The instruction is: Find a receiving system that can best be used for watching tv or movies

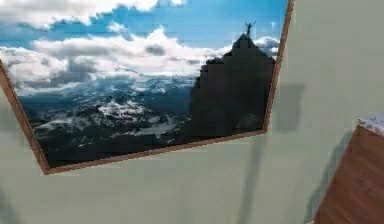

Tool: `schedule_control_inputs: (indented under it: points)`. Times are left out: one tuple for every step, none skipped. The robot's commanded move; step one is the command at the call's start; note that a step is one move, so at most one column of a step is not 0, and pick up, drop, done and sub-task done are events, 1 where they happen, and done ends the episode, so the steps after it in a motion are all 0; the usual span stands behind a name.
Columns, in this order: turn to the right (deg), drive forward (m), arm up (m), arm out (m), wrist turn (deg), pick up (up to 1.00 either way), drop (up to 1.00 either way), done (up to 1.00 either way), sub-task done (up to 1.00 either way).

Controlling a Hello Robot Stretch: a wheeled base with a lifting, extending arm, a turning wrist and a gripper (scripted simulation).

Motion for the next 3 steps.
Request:
schedule_control_inputs:
  points:
    - [-45.0,0.00,0.00,0.00,0.0,0.00,0.00,0.00,0.00]
    - [-30.0,0.00,0.00,0.00,0.0,0.00,0.00,0.00,0.00]
    - [0.0,0.00,0.00,0.00,0.0,0.00,0.00,1.00,0.00]
